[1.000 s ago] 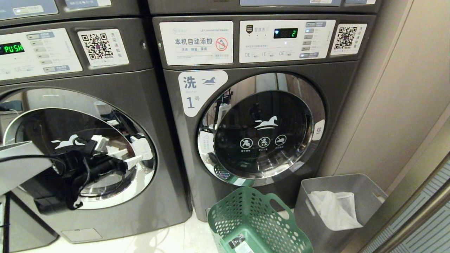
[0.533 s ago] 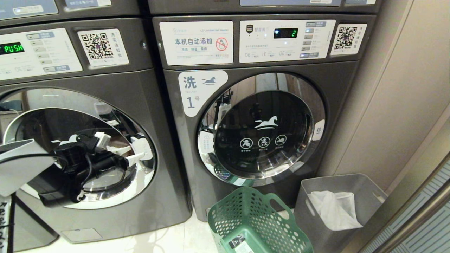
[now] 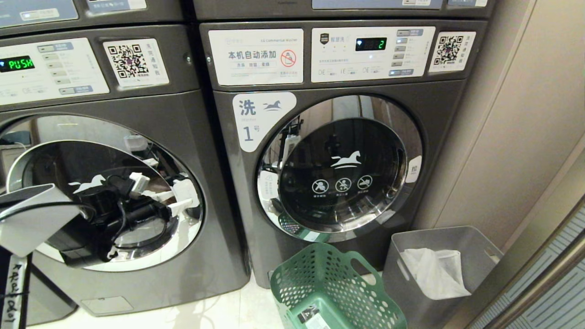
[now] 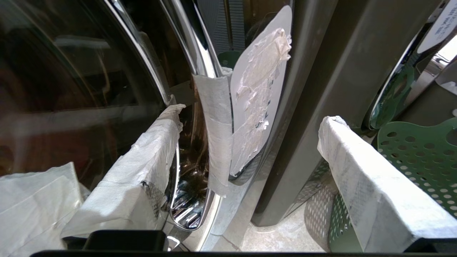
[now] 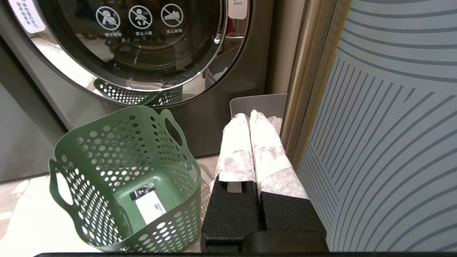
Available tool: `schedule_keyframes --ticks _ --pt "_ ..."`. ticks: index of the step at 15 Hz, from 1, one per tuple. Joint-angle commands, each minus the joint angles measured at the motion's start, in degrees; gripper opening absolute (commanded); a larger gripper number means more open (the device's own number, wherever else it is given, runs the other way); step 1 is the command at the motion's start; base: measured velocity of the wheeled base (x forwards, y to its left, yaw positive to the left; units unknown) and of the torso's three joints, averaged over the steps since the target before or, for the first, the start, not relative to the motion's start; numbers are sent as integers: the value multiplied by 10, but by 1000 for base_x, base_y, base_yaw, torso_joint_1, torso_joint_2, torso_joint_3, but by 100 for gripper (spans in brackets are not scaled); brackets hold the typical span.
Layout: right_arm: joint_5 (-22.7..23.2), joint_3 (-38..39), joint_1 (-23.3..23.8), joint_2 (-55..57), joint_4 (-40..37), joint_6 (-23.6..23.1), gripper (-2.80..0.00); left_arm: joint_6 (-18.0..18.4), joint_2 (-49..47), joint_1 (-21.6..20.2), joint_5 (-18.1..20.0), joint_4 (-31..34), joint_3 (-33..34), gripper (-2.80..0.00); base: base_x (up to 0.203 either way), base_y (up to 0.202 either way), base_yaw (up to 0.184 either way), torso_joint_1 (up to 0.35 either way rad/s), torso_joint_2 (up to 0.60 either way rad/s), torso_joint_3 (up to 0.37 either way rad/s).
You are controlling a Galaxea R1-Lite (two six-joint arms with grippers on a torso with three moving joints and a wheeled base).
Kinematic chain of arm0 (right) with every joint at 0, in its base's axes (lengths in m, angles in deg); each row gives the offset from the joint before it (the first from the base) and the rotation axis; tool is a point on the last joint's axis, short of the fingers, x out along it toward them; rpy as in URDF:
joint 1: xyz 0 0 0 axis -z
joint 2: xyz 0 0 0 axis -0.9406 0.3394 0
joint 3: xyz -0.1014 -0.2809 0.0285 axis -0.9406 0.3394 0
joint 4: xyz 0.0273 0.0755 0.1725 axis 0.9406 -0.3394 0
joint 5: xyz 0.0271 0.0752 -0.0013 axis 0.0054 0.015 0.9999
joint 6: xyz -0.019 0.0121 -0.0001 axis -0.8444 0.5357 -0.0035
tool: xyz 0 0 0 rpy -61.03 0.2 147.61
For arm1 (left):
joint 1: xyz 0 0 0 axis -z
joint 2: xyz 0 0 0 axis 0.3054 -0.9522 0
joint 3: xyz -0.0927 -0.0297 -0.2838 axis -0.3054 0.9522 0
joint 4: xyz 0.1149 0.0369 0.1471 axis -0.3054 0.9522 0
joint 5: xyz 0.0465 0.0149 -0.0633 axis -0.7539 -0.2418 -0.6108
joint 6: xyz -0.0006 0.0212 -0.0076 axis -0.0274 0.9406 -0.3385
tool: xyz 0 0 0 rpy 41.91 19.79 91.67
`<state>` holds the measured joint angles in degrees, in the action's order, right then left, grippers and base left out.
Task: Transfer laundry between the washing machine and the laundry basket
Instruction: Open the lid of the washing machine
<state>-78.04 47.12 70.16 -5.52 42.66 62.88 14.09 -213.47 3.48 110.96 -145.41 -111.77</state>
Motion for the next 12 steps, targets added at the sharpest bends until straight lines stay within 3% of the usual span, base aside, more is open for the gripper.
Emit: schedule_keyframes --ticks 1,6,9,12 --pt "0 0 0 1 0 0 -280 1 -14 1 6 2 -17 0 0 0 0 0 0 0" --pt "0 0 0 1 0 0 -280 2 -19 2 7 8 -25 0 0 0 0 0 0 0" --pt "0 0 -1 1 0 0 -280 29 -18 3 -2 11 -21 0 0 0 0 0 0 0" --pt "0 0 0 1 0 0 -280 31 -17 1 -11 20 -21 0 0 0 0 0 0 0"
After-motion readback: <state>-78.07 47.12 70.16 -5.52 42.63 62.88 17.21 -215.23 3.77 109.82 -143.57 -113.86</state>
